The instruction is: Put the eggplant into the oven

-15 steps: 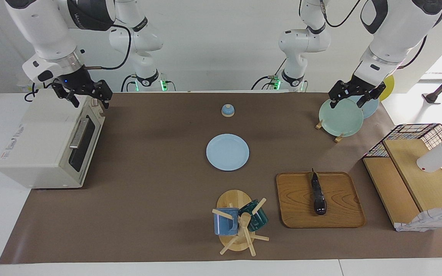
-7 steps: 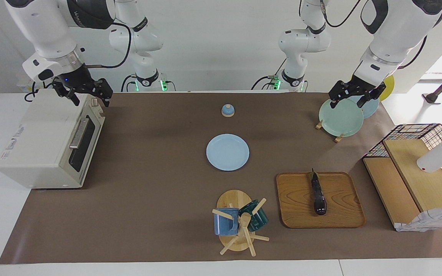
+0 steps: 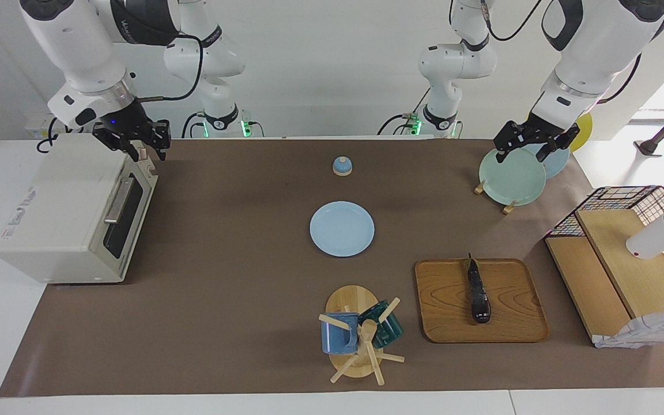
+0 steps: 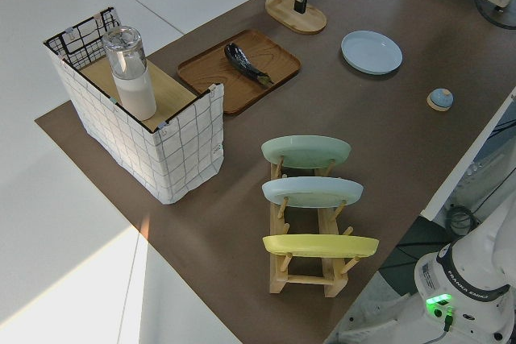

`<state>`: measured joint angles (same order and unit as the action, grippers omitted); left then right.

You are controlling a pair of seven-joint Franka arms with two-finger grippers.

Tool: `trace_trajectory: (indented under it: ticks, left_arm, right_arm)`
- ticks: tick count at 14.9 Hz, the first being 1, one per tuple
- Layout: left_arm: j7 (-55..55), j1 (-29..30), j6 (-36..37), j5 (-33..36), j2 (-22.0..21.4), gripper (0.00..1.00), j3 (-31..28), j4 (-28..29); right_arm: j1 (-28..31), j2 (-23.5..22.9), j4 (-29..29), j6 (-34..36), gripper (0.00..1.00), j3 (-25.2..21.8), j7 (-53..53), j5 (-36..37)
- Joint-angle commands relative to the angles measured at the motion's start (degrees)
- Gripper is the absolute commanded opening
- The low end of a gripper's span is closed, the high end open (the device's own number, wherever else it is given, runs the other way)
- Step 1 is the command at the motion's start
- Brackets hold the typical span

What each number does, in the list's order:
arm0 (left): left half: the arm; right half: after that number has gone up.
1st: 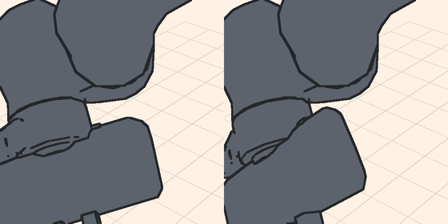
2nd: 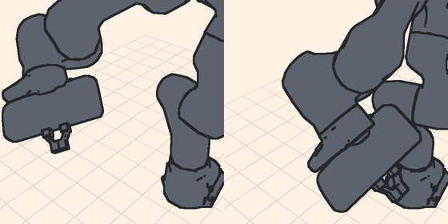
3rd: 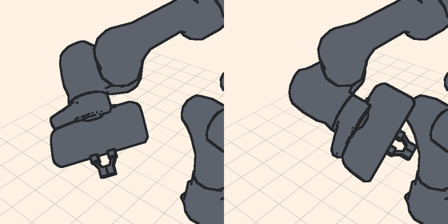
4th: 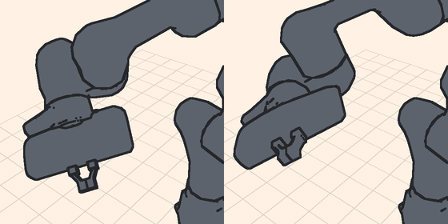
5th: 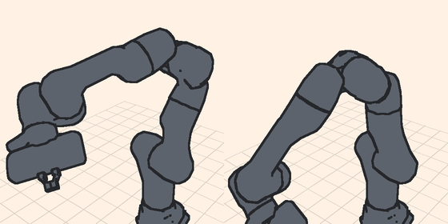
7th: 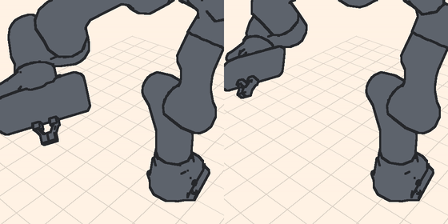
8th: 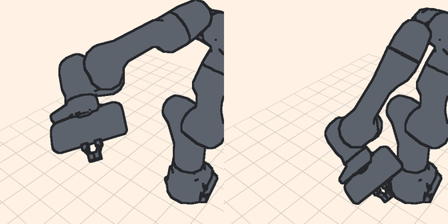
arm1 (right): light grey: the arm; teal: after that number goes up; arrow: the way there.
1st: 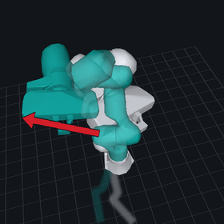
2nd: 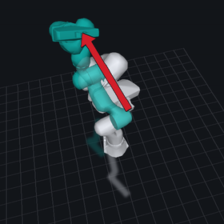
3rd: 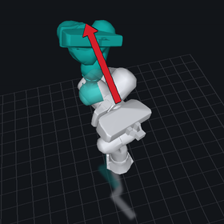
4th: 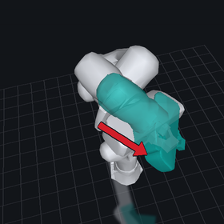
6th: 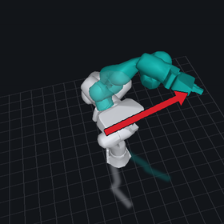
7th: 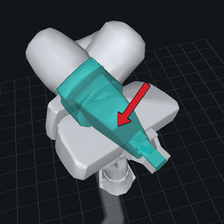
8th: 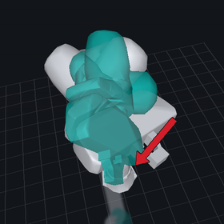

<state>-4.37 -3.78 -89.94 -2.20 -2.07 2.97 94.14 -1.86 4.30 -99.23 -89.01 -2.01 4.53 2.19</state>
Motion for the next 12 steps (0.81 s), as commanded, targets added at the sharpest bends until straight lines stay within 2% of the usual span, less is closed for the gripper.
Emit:
trace_trajectory:
  ticks: [1, 3, 5, 7, 12]
  left_arm:
    - [-0.29, 0.08, 0.64, 0.7, -0.92, 1.0, 0.02, 0.43]
    - [-0.29, 0.08, 0.64, 0.7, -0.92, 1.0, 0.02, 0.43]
    - [-0.29, 0.08, 0.64, 0.7, -0.92, 1.0, 0.02, 0.43]
    - [-0.29, 0.08, 0.64, 0.7, -0.92, 1.0, 0.02, 0.43]
    - [-0.29, 0.08, 0.64, 0.7, -0.92, 1.0, 0.02, 0.43]
  right_arm:
    - [0.63, 3.7, -6.84, -2.91, 0.0, -0.1, -3.0, 0.61]
    - [0.89, 3.96, -8.69, -4.58, 0.0, -0.1, -8.91, 1.94]
    - [1.77, 3.35, -10.53, -7.38, 0.0, -0.19, -8.75, 6.4]
    - [1.86, 2.56, -13.08, -10.72, 0.0, -0.18, -8.22, 10.01]
    - [4.14, -0.69, -14.58, -15.22, 0.0, -0.19, -1.38, 16.78]
